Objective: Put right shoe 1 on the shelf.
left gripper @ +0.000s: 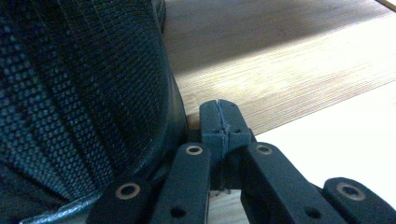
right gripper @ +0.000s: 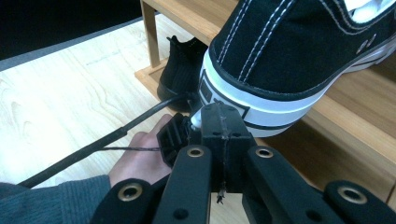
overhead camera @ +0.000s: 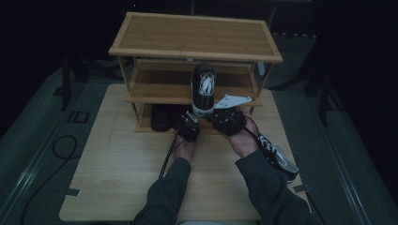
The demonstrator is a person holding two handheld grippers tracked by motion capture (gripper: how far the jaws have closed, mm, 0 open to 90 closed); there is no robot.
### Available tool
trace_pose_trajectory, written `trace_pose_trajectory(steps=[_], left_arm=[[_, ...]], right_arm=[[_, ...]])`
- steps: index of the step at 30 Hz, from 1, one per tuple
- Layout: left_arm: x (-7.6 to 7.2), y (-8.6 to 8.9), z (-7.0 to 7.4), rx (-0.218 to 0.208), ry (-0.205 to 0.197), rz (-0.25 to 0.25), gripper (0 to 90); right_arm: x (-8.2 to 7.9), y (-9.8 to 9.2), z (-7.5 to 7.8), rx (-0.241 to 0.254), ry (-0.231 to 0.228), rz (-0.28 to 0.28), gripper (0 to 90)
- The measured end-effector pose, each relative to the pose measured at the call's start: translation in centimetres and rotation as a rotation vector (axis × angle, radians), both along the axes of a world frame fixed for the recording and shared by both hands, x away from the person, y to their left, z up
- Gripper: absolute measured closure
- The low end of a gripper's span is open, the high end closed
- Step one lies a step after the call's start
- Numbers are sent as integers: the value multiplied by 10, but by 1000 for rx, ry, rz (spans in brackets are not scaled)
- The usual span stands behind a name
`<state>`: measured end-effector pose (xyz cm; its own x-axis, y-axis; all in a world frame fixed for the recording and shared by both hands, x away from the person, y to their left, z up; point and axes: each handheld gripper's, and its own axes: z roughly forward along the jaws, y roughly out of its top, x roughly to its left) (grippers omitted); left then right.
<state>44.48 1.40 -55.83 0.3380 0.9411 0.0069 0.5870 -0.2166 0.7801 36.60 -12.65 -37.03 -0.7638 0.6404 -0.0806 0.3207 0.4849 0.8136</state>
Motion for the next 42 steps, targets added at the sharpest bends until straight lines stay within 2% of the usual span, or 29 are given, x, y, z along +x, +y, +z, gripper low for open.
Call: trace_pose_trajectory(steps=[13,17,19,20,23,32,42], left_arm=[[0,1,0,-1,5,-3,900],[0,0,0,-5,1,0,900],[0,1,0,-2,5,-4,900],[0,1,0,-3,5,-4,900],[0,0,0,-2,1,0,900],[0,1,0,-7,6,-3,900],[0,1,0,-8,7,-4,900]], right_arm=[[4,-5,-2,5,4,-18,900],[5,-7,-1,0,-9,-41,900],[8,-7,-3,-19,-17,-77,900],[12,-9,-5,3,6,-65,900],[13,-10,-4,11,5,-60,900],[16,-3,-1,13,-7,-45,900],[23,8,0,-11,-22,-52,900]])
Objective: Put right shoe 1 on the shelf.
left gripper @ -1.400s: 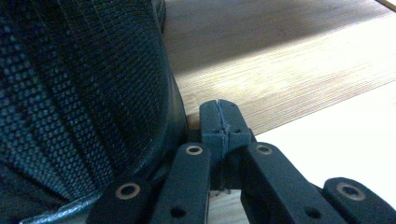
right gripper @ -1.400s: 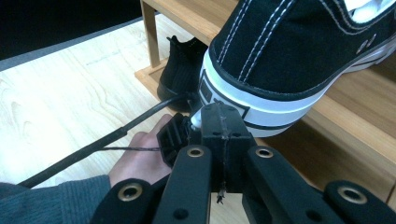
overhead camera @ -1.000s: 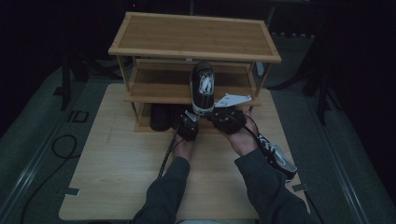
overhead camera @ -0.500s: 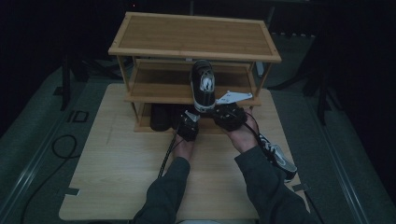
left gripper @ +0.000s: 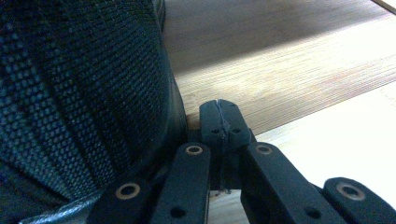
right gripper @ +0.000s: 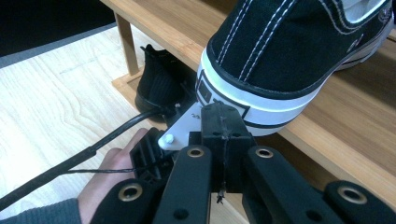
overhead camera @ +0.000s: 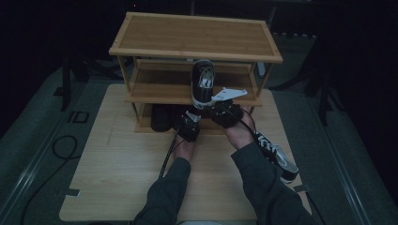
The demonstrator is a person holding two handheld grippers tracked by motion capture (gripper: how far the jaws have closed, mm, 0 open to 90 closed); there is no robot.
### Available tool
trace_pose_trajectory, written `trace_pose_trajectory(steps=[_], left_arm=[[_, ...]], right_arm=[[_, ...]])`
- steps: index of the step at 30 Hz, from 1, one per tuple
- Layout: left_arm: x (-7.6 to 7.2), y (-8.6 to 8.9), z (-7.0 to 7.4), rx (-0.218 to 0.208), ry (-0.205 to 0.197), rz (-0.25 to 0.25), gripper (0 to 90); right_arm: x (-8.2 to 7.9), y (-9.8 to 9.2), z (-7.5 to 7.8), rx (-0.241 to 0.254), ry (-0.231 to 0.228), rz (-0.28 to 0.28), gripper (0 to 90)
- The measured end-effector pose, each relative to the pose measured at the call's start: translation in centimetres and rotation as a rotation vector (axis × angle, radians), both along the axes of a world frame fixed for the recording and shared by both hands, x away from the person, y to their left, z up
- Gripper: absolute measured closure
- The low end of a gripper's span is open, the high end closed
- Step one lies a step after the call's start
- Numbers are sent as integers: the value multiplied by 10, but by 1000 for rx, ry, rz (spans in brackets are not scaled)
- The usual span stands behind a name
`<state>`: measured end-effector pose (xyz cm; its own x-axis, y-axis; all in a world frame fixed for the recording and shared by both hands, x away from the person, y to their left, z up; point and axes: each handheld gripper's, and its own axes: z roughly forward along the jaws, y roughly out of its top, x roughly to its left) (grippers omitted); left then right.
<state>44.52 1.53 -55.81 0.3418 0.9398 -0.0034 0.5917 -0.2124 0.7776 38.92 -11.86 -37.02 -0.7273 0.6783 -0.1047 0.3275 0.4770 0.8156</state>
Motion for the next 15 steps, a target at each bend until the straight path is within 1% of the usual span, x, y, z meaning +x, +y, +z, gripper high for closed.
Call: trace_pose_trajectory(steps=[2,3,5,6,12,15], left_arm=[[0,0,0,-1,1,0,900],[0,0,0,-1,1,0,900],[0,0,0,-1,1,0,900],[0,0,0,1,0,0,900],[0,0,0,0,0,0,900],[0,0,0,1,0,1,900]], right_arm=[[1,0,0,2,3,1,900],[3,1,-2,-11,-2,-8,900],[5,0,-3,-5,4,-16,900],[7,0,-4,3,13,-7,900],[7,4,-4,-15,5,-8,900],[9,3,-5,-13,4,-15,900]])
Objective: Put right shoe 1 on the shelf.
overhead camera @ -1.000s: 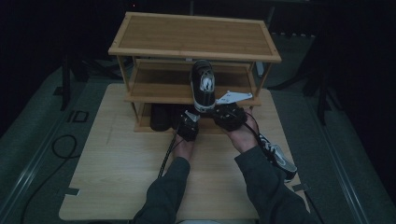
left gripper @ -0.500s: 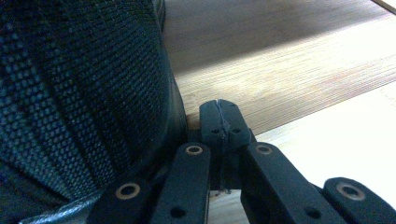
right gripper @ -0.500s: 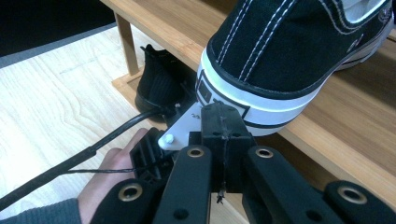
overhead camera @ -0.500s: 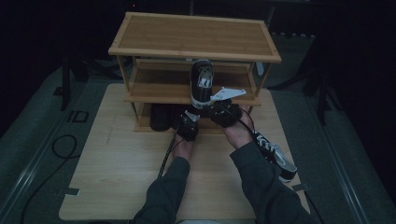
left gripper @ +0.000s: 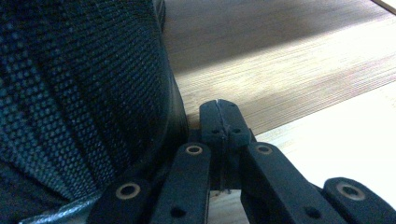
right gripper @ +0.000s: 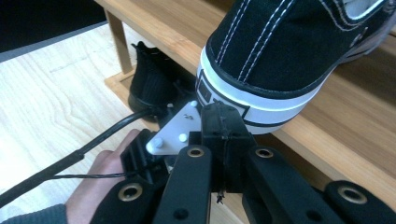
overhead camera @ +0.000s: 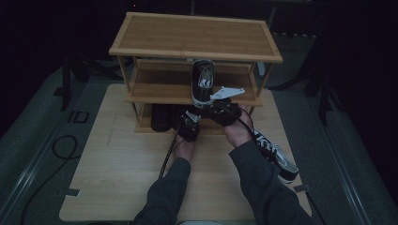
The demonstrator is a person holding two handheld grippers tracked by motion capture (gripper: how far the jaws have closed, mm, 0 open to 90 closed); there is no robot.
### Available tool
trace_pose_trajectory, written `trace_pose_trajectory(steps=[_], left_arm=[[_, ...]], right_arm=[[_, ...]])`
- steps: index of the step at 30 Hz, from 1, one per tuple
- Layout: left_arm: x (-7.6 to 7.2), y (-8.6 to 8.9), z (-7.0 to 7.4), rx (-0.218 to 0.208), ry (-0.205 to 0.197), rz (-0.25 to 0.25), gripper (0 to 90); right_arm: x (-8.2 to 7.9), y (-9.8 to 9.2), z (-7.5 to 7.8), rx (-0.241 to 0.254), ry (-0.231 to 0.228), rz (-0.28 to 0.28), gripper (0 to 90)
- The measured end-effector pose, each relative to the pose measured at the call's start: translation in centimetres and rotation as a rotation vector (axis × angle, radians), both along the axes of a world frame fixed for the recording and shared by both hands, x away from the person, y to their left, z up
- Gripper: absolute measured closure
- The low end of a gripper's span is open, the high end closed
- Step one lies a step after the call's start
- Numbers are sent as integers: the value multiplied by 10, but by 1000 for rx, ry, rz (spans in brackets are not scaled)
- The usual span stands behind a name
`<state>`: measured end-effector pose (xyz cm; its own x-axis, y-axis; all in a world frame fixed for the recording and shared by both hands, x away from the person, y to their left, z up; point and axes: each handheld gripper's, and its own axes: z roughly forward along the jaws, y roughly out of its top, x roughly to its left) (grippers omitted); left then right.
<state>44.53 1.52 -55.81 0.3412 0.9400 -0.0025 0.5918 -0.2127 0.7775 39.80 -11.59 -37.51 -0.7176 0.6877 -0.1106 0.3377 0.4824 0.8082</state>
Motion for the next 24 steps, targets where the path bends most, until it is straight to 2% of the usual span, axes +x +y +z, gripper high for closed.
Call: trace_pose_trajectory(steps=[10,12,14,24], left_arm=[[0,0,0,-4,0,-2,900],[0,1,0,-5,0,-2,900],[0,0,0,-4,-2,-1,900],[0,0,0,4,-2,1,900]], right_arm=[[7,2,-2,20,10,-11,900],[9,1,-3,15,3,-33,900],[13,0,-4,34,13,-44,900],[21,6,-3,10,16,-46,900]])
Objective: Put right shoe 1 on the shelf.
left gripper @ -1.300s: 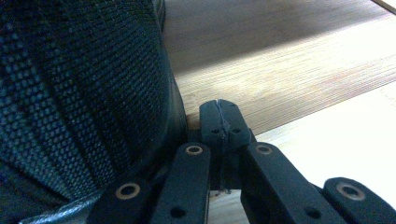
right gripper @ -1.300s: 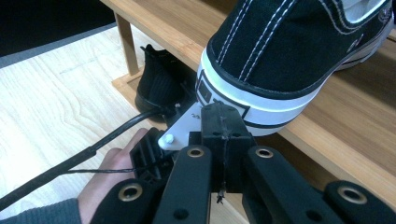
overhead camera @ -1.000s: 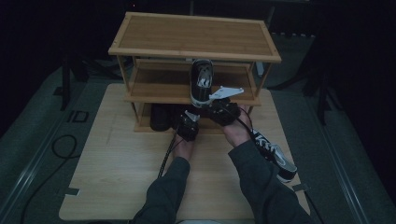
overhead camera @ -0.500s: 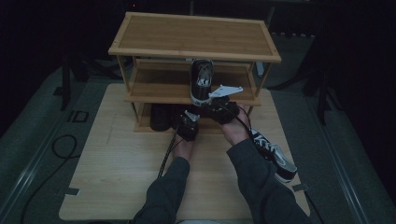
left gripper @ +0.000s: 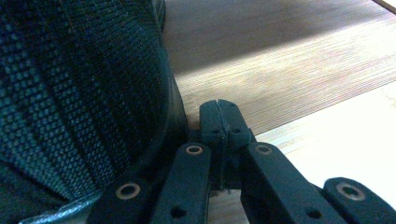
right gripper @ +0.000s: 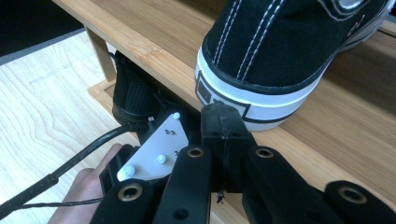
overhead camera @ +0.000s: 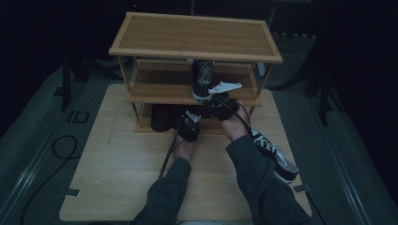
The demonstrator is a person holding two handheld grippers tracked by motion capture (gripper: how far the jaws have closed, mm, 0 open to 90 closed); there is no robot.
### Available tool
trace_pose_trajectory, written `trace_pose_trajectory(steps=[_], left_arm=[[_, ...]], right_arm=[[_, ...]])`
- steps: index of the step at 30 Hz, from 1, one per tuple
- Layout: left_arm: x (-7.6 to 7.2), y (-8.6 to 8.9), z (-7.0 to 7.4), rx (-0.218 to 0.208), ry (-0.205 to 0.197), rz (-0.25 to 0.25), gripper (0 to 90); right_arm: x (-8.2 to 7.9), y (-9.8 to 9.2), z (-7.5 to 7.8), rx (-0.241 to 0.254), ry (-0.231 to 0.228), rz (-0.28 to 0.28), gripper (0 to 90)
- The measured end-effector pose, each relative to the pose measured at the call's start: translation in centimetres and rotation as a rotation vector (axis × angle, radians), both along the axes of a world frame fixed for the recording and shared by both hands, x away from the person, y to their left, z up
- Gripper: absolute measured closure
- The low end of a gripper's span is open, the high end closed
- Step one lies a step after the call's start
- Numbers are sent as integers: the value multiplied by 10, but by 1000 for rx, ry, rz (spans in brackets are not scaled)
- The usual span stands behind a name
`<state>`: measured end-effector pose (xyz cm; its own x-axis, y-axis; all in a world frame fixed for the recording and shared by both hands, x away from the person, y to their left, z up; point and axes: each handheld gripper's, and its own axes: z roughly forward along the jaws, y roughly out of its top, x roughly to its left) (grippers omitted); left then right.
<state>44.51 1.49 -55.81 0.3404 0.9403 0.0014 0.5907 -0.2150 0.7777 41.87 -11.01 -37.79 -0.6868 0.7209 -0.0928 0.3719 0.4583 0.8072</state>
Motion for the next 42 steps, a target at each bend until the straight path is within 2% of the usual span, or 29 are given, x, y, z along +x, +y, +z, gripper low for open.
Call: trace_pose_trajectory(steps=[7,10,12,13,16,17,18,23,27,34,35,37,42], left_arm=[[0,0,0,2,-2,1,900],[0,-1,0,5,-3,1,900],[0,-1,0,6,-3,2,900],[0,-1,0,4,-2,2,900],[0,-1,0,5,-2,2,900],[0,-1,0,6,-3,-2,900],[0,-1,0,6,-4,-1,900],[0,-1,0,5,-7,5,900],[0,-1,0,9,-6,3,900],[0,-1,0,9,-8,-1,900],[0,-1,0,8,-8,-1,900],[0,-1,0,10,-6,-1,900],[0,-1,0,11,-5,-2,900]], right_arm=[[3,0,1,-27,-12,-17,900],[5,-2,1,-12,2,-20,900],[5,-1,2,-21,-2,-18,900],[4,-2,2,-19,0,-11,857],[4,-3,2,-10,8,-8,823],[3,-5,3,-16,3,-16,800],[1,-9,5,-19,10,-1,756],[-4,-18,9,-37,17,14,674],[-14,-30,12,-53,26,42,577],[-24,-36,11,-61,45,45,529],[-29,-38,8,-92,52,59,508],[-33,-39,7,-111,46,60,478],[-37,-40,5,-115,54,70,446]])
